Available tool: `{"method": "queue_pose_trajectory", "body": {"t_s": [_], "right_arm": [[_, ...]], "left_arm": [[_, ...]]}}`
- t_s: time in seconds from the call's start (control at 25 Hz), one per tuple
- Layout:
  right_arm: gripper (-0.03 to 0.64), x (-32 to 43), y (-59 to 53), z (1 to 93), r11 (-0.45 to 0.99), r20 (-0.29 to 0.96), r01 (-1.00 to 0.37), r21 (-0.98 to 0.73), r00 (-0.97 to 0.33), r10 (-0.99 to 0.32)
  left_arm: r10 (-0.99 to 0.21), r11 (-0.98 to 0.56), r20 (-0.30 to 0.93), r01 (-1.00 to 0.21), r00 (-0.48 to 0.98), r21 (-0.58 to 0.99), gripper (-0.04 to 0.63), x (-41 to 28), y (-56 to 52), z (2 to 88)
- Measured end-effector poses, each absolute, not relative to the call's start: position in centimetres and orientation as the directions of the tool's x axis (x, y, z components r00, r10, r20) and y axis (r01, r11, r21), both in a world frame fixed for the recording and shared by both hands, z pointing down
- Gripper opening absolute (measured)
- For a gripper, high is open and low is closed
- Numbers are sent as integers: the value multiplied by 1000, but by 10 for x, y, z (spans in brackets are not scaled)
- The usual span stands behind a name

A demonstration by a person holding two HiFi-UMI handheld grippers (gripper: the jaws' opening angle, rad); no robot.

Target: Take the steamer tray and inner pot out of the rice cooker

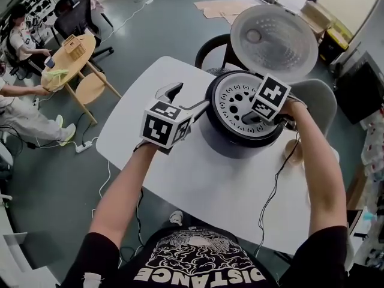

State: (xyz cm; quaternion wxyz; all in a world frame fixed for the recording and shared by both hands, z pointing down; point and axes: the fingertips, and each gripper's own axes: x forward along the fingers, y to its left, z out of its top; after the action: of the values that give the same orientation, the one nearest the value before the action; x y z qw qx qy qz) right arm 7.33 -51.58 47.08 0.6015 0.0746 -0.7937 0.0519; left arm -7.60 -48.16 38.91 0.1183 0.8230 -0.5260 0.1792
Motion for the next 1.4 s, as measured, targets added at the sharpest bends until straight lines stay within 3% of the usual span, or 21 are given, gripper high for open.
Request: {"method": "queue_pose_trajectory", "body": {"t_s": [0.52,0.92,1.2,1.4], "right_arm": [[306,90,-511,462,989,976,-146,-6,-214,-26],[304,44,-483,398,989,975,-120,85,-194,-107],[302,27,-439,362,988,962,-78,135,-228,-150],[302,47,-421,338,987,950,6,160,-272,-152]], "left_arm": [[-833,-387,427,-922,352,5,360,-76,-465,387],[-856,-367,386,-930,345,17,360,-135,-430,369],[-884,-326,352,-945,309,13,359,-152,-384,365],[-905,-260,348,-965,246,5,360,-121,-360,356]]}}
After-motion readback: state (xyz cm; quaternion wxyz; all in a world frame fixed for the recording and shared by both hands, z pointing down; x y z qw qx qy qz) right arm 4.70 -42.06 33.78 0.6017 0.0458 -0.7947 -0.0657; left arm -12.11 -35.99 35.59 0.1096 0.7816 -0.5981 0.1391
